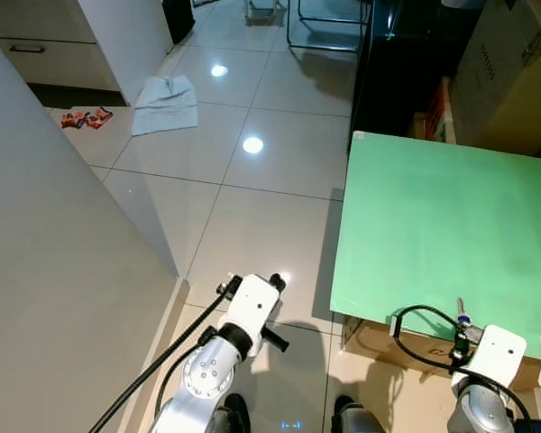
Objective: Hang keys on a hook
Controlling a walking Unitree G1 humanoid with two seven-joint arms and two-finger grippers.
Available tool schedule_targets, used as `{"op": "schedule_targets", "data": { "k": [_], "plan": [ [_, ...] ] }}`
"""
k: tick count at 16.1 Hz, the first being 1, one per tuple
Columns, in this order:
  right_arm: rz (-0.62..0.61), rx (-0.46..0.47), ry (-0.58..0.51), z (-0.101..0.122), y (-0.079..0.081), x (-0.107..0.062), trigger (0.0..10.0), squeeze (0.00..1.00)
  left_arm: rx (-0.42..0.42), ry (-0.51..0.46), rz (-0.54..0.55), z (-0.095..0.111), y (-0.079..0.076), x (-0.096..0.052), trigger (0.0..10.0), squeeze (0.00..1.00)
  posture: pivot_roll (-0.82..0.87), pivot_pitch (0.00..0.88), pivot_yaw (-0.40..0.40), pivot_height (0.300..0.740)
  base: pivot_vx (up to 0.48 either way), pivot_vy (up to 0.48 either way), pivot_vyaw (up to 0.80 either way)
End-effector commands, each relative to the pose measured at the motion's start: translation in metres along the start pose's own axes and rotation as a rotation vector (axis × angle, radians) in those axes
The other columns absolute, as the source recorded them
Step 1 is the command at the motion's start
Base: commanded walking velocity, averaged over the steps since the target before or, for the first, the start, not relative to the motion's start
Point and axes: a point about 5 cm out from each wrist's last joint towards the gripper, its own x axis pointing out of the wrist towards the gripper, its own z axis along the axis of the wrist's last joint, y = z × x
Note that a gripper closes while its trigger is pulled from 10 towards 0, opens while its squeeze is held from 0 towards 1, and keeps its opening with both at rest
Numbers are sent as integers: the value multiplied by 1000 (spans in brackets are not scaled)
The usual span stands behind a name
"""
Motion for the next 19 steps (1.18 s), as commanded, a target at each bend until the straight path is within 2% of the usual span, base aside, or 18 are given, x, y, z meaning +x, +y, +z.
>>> {"op": "schedule_targets", "data": {
  "k": [1,10,13,14,15,17,19],
  "plan": [
    [-42,3,95,-21,-12,-4,0,0,-5,26,3,-6,-1,-4,10000,0,-206,281,79,740,0,0,0],
    [-38,18,47,-18,-16,-5,0,0,-4,25,4,-5,-1,-4,10000,0,-207,287,81,740,0,0,0],
    [-13,-15,-55,-2,-13,-6,0,0,-4,24,5,-5,-1,-3,10000,0,-211,288,80,740,0,0,0],
    [-32,-72,-133,9,-13,-8,0,0,-5,25,5,-5,-1,-3,10000,0,-211,291,79,740,0,0,0],
    [-20,-86,-169,14,-10,-10,0,0,-5,25,5,-5,-1,-3,10000,0,-211,291,79,740,0,0,0],
    [2,-61,-196,20,-2,-13,0,0,-5,26,4,-5,-1,-3,10000,0,-213,291,79,740,0,0,0],
    [4,-78,-180,19,0,-12,0,0,-6,25,4,-5,-1,-2,10000,0,-213,291,79,740,0,0,0]
  ]
}}
